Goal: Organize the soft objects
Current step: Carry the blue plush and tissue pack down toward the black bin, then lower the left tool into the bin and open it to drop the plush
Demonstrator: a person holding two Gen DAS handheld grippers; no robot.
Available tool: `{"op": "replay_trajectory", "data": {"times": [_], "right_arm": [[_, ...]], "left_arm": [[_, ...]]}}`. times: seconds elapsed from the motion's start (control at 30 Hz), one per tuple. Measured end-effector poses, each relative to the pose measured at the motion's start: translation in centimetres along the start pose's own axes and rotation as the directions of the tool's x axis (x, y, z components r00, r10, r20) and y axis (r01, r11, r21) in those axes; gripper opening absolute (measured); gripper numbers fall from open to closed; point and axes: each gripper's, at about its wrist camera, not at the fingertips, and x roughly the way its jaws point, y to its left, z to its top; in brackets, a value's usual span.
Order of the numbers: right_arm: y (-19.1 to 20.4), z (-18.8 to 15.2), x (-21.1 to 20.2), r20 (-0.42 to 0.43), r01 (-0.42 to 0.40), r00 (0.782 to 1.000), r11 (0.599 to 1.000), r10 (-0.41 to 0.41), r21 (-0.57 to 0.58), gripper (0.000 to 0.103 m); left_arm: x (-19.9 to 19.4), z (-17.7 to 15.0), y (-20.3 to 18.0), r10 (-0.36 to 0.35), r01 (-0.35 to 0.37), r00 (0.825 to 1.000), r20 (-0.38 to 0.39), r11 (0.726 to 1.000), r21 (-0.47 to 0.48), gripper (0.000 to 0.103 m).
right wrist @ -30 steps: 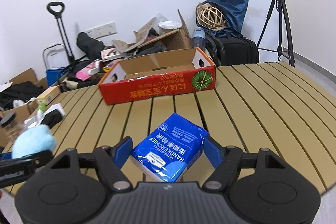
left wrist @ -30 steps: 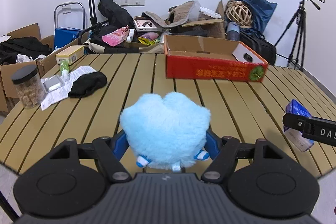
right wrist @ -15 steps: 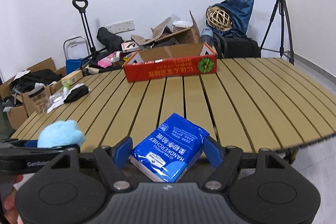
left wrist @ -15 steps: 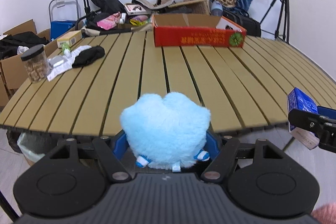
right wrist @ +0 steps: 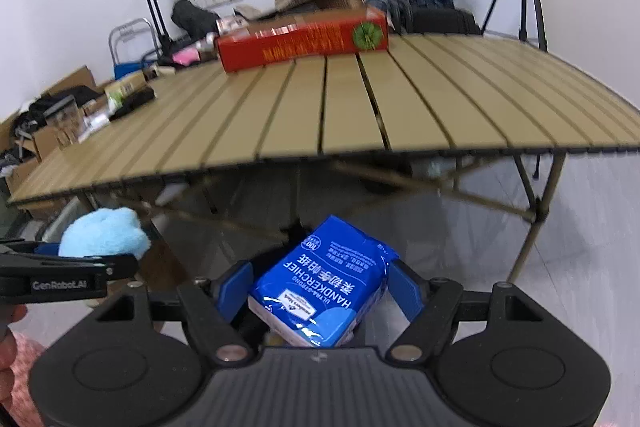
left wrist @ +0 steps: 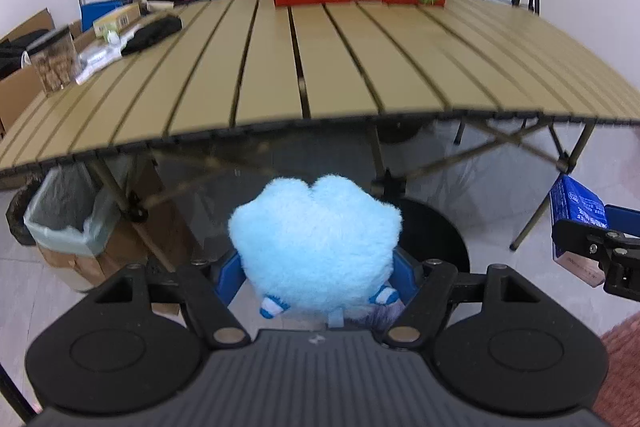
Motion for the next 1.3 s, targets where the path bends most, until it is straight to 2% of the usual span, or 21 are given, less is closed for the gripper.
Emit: {"op": "replay_trajectory", "data": {"times": [0.4,0.6,0.97,1.3], "right_arm": [[-2.5,-3.7,6.1,-0.146,0.045,0.989,0.998,-0.037,0.051,0.073],[-3.6,-4.2,9.2,-0.18,0.079,0.981,0.995,-0.069,0.054,0.073],[-5.9,-3.5,12.6,-0.187,0.132,0.976,0.987,-0.114,0.089,0.073],[-7.5,-3.7,13.3,-0.182,0.183,0.97,0.978,-0.163,0.1,0.073]], "left_arm": [[6.2,-3.2,0.6,0.021,-0.021,0.989,-0.149,1.0,0.004,0.073],[8.9,-3.6,0.7,0.022,-0.021,0.981,-0.192,1.0,0.005,0.073],[13.9,-2.6,-1.2,0.007,-0.003,0.961,-0.276,1.0,0.013,0.073],[16.5,-0.8,-5.9,-0.006,0.016,0.963,-0.268,0.999,0.035,0.073]]}}
